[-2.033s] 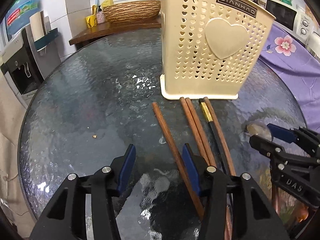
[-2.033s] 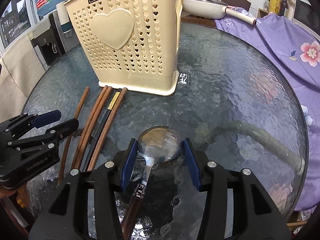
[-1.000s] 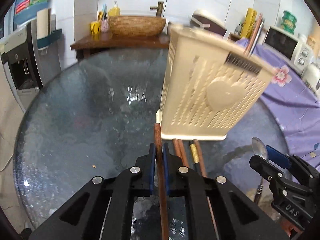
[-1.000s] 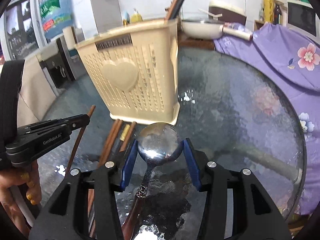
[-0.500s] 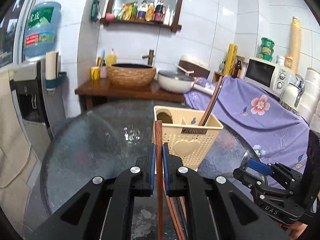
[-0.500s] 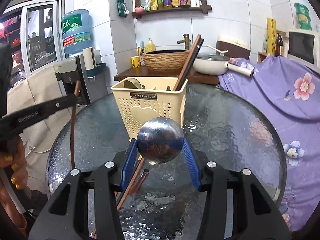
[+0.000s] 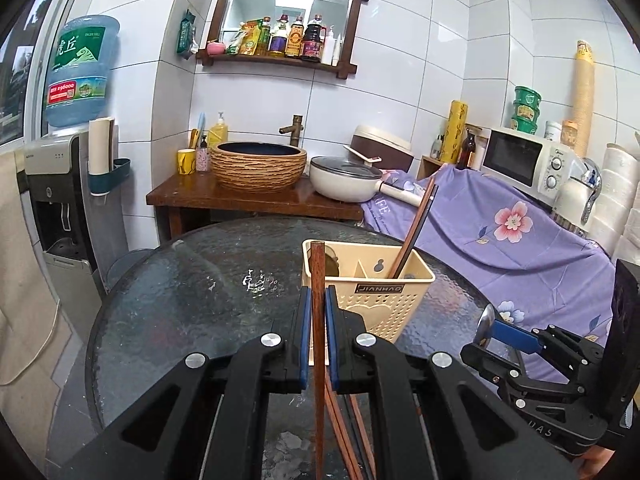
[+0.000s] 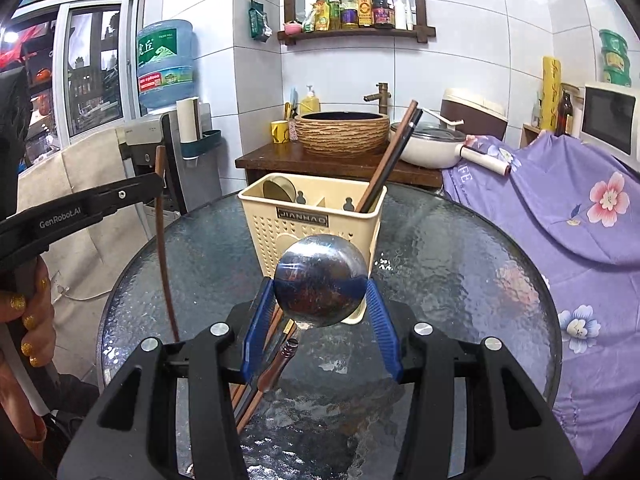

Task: Organize utensils
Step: 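Lift the spoon and chopstick and lower both into the cream holder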

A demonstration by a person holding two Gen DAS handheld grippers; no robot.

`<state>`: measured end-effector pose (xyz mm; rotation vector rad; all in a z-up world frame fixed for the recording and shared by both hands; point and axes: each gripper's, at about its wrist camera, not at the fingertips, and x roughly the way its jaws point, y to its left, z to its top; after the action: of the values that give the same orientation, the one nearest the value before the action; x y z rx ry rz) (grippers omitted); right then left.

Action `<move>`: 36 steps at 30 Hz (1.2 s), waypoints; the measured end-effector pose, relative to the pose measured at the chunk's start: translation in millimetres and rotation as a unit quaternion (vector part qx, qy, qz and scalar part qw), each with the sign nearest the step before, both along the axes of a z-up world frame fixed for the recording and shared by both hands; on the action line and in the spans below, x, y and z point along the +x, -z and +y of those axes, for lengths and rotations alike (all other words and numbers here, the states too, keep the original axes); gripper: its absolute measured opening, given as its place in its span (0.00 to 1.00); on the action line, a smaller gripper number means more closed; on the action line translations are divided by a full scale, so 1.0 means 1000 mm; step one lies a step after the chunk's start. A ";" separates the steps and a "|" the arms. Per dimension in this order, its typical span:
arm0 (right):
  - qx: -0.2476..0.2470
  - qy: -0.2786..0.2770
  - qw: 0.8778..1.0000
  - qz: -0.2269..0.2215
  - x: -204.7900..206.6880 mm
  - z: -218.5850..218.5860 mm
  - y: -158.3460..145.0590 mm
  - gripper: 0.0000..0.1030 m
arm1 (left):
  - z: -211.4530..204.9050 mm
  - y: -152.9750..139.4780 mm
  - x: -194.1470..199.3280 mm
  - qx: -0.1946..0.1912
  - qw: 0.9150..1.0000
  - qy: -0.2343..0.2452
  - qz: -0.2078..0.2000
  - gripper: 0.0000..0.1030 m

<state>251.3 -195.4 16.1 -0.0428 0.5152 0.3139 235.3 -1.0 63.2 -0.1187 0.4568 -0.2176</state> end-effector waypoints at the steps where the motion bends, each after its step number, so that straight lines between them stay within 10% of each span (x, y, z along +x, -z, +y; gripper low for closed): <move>1: 0.002 -0.002 1.000 0.000 0.000 0.000 -0.002 0.46 | 0.001 -0.003 0.000 -0.003 1.000 0.001 -0.001 0.07; 25: -0.026 0.023 0.995 -0.090 0.065 0.000 -0.148 0.46 | -0.015 -0.154 0.059 -0.018 0.996 0.042 -0.080 0.06; 36: -0.064 0.055 0.994 -0.063 0.119 0.009 -0.105 0.46 | -0.022 -0.111 0.119 -0.020 0.999 0.019 -0.019 0.00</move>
<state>369.8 -186.2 121.4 -0.1561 0.4109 0.1687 354.6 -22.6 174.6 -0.1443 0.4163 -0.2652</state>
